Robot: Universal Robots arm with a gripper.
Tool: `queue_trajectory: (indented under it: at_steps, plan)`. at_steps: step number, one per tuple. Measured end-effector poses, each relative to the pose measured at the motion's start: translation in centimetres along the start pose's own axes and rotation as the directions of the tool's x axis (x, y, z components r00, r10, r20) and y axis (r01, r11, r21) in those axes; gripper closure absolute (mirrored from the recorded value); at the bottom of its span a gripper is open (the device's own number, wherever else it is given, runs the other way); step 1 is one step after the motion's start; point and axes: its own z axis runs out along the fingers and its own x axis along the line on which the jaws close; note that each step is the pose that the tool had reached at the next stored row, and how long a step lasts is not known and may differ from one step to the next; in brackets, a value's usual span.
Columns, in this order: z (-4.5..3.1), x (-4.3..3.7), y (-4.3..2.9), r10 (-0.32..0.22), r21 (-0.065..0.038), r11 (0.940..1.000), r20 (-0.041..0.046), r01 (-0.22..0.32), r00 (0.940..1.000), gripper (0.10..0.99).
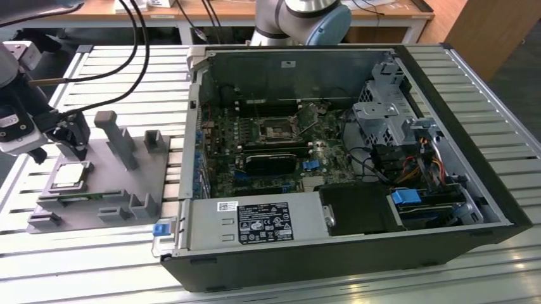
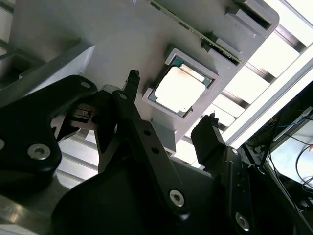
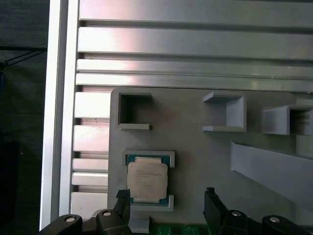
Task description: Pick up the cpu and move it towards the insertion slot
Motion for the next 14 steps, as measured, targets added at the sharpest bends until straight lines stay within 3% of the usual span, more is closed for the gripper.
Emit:
queue_trajectory:
  at_steps: [14]
  plan:
    - [0.8,0.46,-0.04,0.0,0.0,1.0,0.0001,0.0,1.0,0.38]
